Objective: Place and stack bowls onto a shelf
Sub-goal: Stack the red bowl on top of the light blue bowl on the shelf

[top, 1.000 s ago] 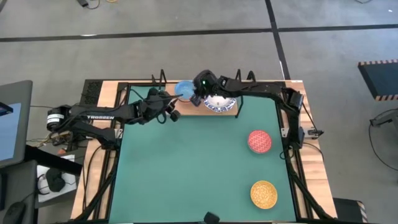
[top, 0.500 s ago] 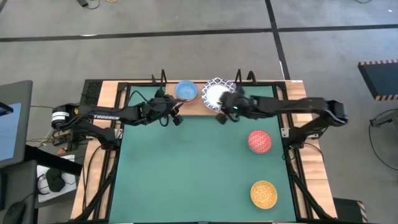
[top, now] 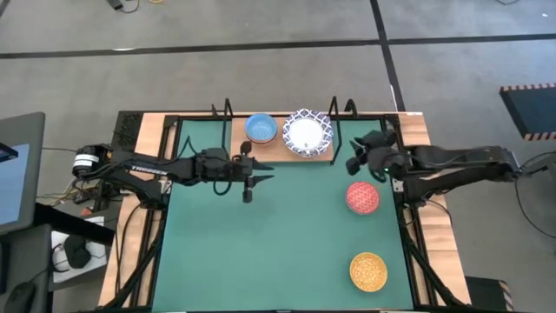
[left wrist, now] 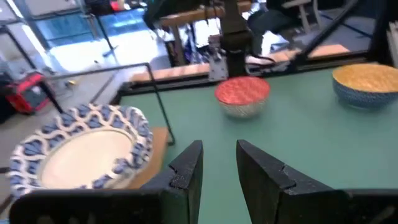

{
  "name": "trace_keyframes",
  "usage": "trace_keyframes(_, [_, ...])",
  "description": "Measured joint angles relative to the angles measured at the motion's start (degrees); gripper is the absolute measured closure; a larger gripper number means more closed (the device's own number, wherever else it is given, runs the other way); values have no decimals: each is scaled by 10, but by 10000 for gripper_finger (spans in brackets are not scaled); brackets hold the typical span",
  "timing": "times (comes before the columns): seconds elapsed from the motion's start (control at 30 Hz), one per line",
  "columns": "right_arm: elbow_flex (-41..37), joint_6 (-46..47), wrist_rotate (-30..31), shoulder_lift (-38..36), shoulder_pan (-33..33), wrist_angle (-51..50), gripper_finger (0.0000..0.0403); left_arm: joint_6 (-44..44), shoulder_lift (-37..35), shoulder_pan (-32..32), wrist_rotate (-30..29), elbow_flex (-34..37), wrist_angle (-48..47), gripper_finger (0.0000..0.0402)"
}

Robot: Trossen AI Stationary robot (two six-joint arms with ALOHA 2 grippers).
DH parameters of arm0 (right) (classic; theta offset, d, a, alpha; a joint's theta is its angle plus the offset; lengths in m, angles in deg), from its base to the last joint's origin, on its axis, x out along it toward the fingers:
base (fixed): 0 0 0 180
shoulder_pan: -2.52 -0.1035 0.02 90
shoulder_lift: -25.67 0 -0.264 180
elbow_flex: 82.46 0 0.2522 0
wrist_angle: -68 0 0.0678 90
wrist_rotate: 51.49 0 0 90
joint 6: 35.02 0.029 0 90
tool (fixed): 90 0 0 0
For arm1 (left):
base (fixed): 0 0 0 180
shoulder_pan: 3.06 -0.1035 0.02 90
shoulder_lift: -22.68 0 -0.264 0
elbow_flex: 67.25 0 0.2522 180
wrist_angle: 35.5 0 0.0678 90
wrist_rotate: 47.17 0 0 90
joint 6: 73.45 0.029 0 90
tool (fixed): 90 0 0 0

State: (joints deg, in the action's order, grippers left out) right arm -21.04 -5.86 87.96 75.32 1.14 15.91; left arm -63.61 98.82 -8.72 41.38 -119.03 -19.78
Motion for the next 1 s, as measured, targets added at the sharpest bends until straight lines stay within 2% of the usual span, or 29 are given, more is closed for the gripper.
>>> trace_keyframes(0.1, [0, 68, 0, -22, -12, -72, 296, 4, 0, 1, -3, 0, 6, 317])
trace_keyframes(0.23, [0, 201, -6, -26, -25, -221, 296, 4, 0, 1, -3, 0, 6, 317])
trace_keyframes(0.33, [0, 289, -37, -17, -30, -322, 296, 5, 0, 0, -4, 0, 7, 317])
trace_keyframes(0.4, [-1, 321, -75, -9, -31, -355, 296, 7, 0, 0, -4, 0, 6, 317])
trace_keyframes(0.57, [-21, 356, -172, 13, -23, -356, 296, 42, 0, 0, -6, 0, 7, 317])
trace_keyframes(0.73, [-85, 381, -258, 36, -14, -349, 296, 63, 0, 10, -3, 0, -7, 317])
trace_keyframes(0.87, [-121, 381, -281, 40, -16, -297, 286, 65, 0, 18, -3, 0, -6, 316])
trace_keyframes(1.0, [-134, 375, -285, 45, -16, -273, 255, 65, 0, 22, -3, 0, 1, 316])
